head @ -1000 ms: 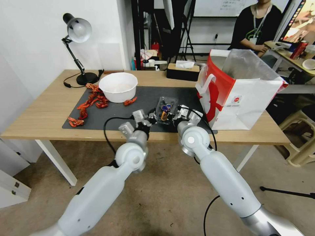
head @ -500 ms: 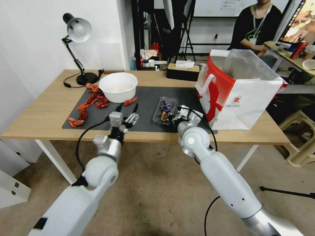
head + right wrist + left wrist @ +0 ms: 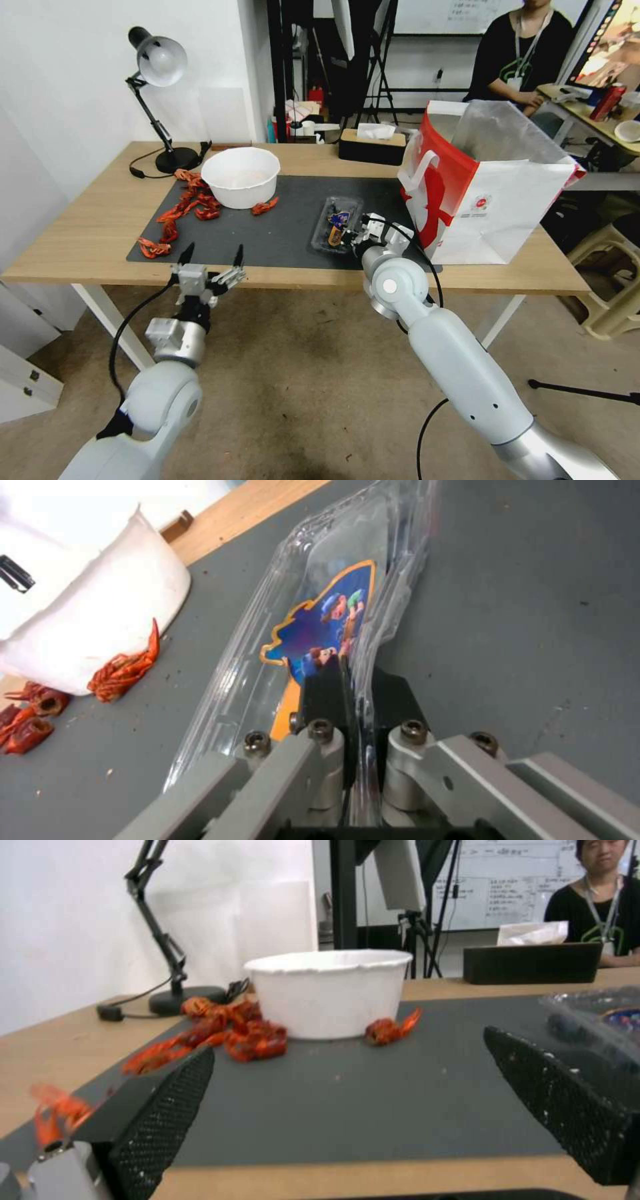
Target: Close the takeout container lid, then place the container into the takeout bag.
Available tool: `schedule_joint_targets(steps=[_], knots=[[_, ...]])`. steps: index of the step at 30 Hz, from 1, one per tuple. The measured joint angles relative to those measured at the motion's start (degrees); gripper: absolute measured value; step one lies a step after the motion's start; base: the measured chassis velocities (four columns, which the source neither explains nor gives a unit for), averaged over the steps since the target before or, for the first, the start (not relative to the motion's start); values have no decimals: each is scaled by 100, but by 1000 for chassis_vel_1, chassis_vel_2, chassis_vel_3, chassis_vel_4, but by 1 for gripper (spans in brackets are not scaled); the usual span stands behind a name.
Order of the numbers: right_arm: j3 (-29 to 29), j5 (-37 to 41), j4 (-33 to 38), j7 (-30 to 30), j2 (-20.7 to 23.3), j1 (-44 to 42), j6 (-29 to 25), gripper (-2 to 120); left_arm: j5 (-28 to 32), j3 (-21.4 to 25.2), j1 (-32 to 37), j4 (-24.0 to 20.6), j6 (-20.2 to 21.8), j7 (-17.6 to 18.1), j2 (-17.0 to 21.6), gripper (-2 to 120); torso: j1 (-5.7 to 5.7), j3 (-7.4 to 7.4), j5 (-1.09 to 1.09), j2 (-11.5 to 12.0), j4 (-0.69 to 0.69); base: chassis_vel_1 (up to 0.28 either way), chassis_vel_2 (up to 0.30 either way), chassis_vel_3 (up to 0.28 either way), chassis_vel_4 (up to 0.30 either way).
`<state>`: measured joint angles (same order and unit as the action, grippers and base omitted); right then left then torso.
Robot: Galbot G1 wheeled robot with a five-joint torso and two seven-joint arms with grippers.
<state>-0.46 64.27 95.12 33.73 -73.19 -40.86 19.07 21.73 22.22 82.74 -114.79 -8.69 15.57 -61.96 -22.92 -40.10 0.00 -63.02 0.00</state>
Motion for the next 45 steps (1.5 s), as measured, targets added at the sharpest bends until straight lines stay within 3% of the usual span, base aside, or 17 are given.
schedule_joint_targets(steps=[8, 17, 28, 34, 37, 45], knots=[[-3, -1, 1, -29, 4, 15, -9, 0, 43, 86, 474, 152, -376, -25, -64, 100, 0, 0, -1, 0, 0, 0, 0, 0, 0], [-4, 0, 16, -40, -5, 18, -16, 0, 65, 114, 524, 252, -460, -35, -44, 100, 0, 0, 0, 0, 0, 0, 0, 0, 0], [396, 336, 1105, 11, 347, 188, 69, 0, 63, 114, 509, 251, -463, -26, -42, 100, 0, -1, 1, 0, 0, 0, 0, 0, 0], [919, 655, 1781, 157, 616, 486, 207, 0, 47, 120, 493, 245, -466, -20, -43, 100, 0, -1, 1, 0, 0, 0, 0, 0, 0], [1558, 890, 2041, 451, 804, 831, 421, 0, 31, 115, 482, 245, -478, -15, -54, 100, 0, -1, 1, 0, 1, 0, 0, 0, 0], [2538, 902, 1956, 754, 1230, 1061, 758, 0, 7, 80, 453, 250, -495, -12, -78, 100, 0, -1, 2, 0, -1, 0, 0, 0, 0]])
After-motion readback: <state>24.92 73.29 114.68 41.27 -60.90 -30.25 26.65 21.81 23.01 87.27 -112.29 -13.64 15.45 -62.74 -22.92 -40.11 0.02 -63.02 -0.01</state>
